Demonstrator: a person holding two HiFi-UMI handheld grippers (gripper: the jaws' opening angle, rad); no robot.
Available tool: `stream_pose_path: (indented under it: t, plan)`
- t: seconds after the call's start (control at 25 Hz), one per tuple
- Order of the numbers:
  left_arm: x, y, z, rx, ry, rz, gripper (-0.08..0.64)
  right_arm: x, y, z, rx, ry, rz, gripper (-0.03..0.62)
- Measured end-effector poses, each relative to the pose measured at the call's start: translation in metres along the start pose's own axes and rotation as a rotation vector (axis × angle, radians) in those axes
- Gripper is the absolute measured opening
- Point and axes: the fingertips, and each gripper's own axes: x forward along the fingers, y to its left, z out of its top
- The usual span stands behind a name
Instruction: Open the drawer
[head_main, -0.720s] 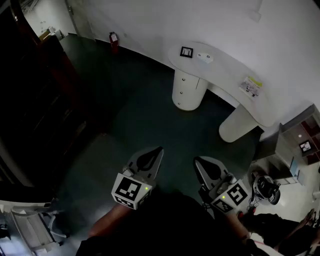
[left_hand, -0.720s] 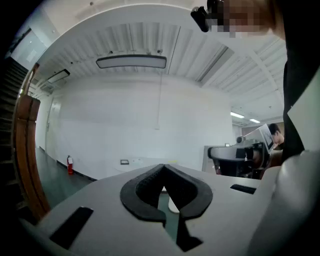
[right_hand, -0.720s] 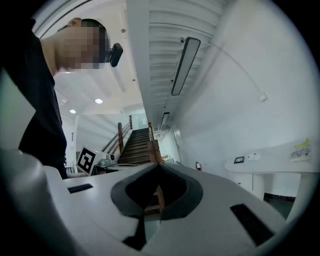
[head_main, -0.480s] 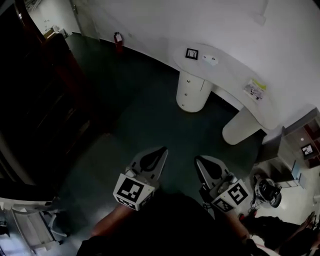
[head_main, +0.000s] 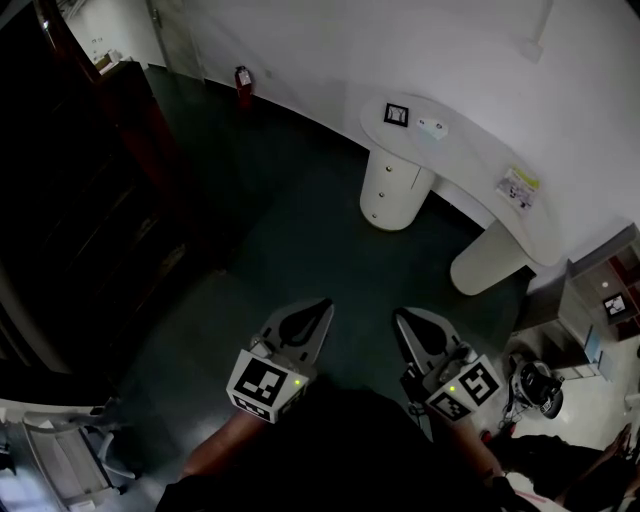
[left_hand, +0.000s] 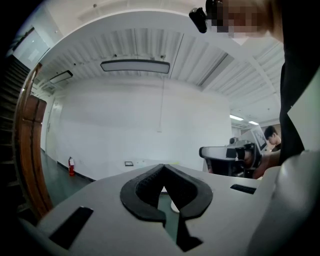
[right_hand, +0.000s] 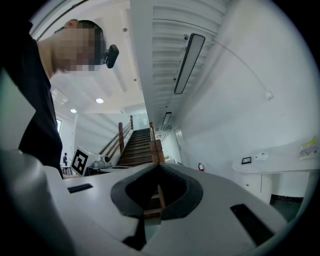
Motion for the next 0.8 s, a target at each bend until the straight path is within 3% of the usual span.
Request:
stream_pose_path:
  t: [0.36, 0.68, 0.8]
  plan:
    - [-0.004, 0.030, -0.009, -0.013, 0.016, 0.004, 0.011, 0.031, 0.003, -0.011, 0.027, 0.023, 0.024, 0.017]
    - [0.035, 0.059, -0.015, -0.017, 0.055, 0.012, 0.011, 0.059, -0.039, -0.012, 0.047, 0.024, 0.043, 0.017]
    - [0.064, 0.076, -0.014, -0.057, 0.059, 0.002, 0.011, 0.073, -0.068, -0.012, 0.046, 0.025, 0.051, 0.017]
